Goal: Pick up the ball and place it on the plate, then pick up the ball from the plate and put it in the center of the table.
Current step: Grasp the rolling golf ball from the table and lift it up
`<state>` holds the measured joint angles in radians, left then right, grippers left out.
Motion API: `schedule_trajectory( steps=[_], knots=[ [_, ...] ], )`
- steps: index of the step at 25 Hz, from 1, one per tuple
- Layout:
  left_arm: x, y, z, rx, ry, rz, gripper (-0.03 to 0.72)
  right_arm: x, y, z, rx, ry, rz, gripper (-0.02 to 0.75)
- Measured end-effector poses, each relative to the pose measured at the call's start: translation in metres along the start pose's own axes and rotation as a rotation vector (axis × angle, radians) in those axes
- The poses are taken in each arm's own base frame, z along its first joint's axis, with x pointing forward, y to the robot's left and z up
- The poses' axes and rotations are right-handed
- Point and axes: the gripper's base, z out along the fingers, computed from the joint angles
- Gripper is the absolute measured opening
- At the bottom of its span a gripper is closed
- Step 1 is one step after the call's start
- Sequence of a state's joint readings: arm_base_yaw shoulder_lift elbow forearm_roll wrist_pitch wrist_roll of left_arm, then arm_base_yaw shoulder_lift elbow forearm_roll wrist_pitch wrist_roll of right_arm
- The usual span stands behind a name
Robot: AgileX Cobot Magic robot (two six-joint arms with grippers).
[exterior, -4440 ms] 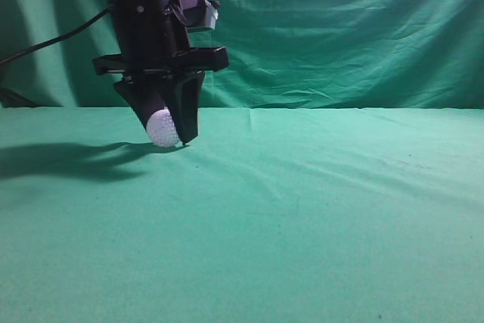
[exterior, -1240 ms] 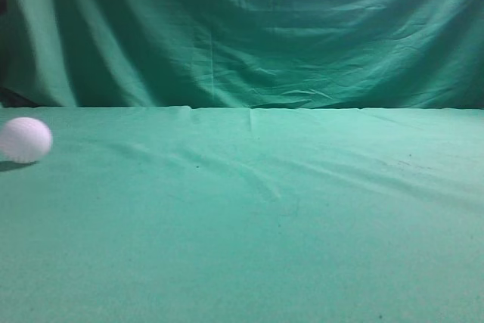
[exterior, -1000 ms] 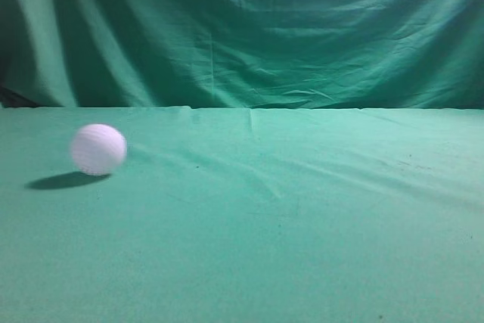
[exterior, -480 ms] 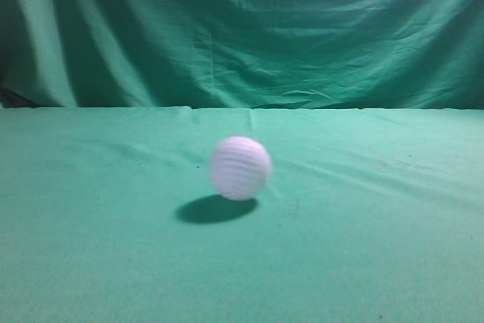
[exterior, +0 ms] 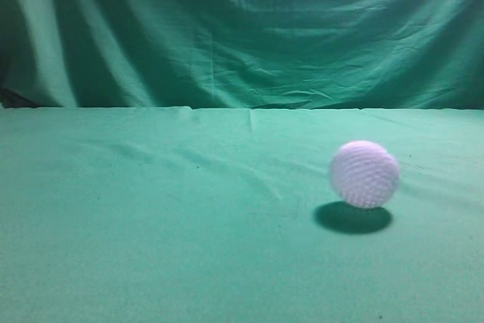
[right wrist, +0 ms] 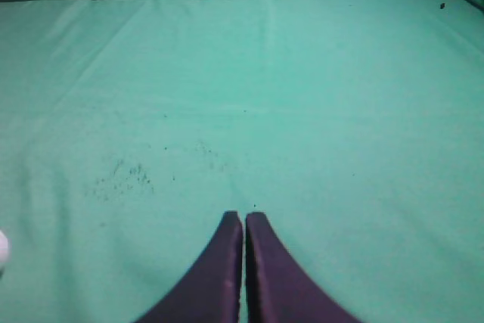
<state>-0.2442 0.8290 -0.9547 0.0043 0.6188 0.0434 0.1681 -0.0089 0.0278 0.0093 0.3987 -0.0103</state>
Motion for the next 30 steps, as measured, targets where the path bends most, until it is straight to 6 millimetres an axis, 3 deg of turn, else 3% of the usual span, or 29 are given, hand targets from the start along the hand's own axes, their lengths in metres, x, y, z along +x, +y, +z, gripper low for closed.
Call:
schedule_trajectory(
  steps=[6,14,17,26,30],
  knots=[
    [0.04,-0.005,-0.031,0.033,-0.089,0.043,0.049,0.0,0.0,0.0,0.0,0.0,0.0,0.0],
    [0.085,-0.008,-0.054,0.032,-0.188,0.041,0.049,0.0,0.0,0.0,0.0,0.0,0.0,0.0],
    [0.095,-0.008,-0.055,0.031,-0.194,0.043,0.049,-0.005,0.0,0.0,0.001,-0.054,0.0,0.0],
    [0.132,-0.01,-0.051,0.033,-0.165,0.042,0.049,-0.04,-0.001,-0.009,-0.017,-0.46,0.125,0.0],
    [0.133,-0.01,-0.051,0.033,-0.167,0.042,0.049,-0.055,0.0,-0.017,-0.026,-0.42,0.107,0.0]
  ],
)
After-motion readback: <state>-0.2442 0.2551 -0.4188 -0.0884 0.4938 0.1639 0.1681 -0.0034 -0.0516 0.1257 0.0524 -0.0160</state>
